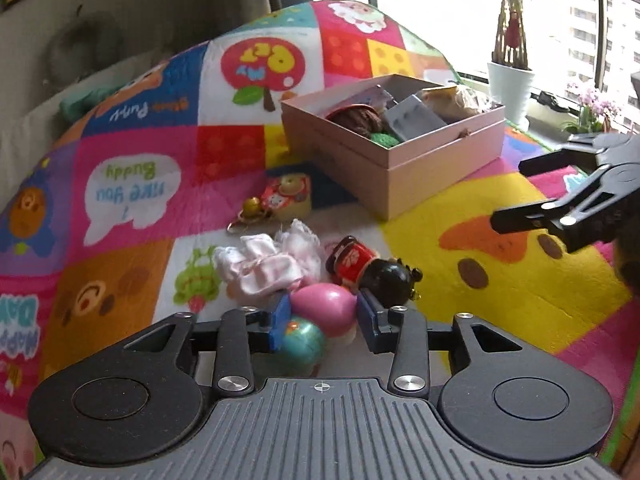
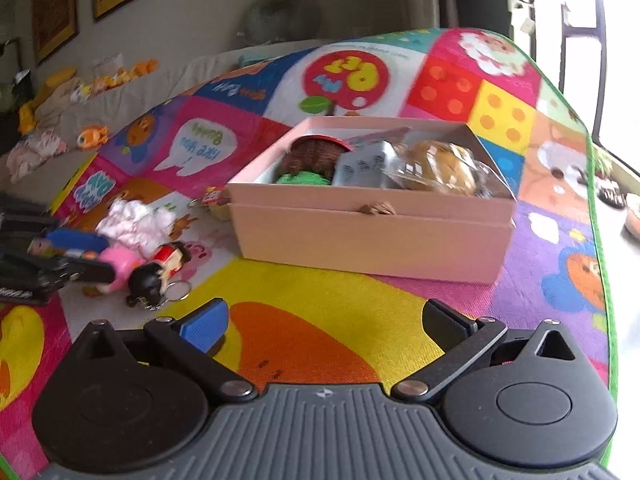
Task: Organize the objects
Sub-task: 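Grasp the pink bird figure with the left tool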
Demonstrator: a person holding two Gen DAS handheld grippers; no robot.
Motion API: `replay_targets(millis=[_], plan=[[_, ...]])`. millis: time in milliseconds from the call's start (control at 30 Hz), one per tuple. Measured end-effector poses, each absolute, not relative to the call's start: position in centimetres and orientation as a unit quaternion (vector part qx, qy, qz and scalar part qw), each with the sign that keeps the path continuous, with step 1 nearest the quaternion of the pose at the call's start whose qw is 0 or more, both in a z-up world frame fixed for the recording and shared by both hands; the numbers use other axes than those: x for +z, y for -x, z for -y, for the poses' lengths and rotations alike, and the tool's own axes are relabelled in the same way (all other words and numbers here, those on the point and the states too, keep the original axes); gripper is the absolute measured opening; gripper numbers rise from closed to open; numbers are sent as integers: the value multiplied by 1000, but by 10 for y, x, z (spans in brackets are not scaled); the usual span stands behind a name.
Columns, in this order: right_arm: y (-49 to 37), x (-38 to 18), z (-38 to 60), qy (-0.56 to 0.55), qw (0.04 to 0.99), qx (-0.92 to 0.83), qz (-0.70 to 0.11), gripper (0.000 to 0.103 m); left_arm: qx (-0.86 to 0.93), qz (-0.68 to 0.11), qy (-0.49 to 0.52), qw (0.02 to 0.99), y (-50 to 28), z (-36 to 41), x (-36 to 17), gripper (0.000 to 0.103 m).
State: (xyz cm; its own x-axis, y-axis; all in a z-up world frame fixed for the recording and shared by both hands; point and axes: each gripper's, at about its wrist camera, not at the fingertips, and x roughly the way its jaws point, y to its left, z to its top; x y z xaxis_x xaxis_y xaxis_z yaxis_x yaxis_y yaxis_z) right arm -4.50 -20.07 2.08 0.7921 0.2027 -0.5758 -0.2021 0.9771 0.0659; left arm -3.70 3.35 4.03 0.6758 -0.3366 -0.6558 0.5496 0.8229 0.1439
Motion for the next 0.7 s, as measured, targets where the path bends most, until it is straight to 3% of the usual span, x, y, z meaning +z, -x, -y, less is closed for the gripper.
replay_targets(millis=[200, 333, 367, 400, 467, 533, 700], plan=[[45, 59, 179, 35, 947, 150, -281, 103, -245, -322, -128, 906, 30, -46, 36, 49], [24, 98, 153, 62, 943, 187, -268, 103, -198, -334, -128, 913, 29, -62, 29, 44], [14, 107, 147, 59, 939, 200, -274, 103, -195, -332, -109, 916, 30, -68, 30, 37], [0, 114, 141, 50, 932, 216, -286, 103, -197, -330, -81, 920, 31, -75, 31, 37], [-35, 123, 125, 29, 918, 229, -321, 98, -208, -330, -31, 920, 33, -87, 33, 36], [-75, 122, 104, 24, 906, 217, -363, 86, -210, -323, -2, 923, 40, -94, 35, 36], [-152, 92, 60, 71, 881, 160, -439, 75, -213, -293, 60, 930, 67, -115, 42, 35]])
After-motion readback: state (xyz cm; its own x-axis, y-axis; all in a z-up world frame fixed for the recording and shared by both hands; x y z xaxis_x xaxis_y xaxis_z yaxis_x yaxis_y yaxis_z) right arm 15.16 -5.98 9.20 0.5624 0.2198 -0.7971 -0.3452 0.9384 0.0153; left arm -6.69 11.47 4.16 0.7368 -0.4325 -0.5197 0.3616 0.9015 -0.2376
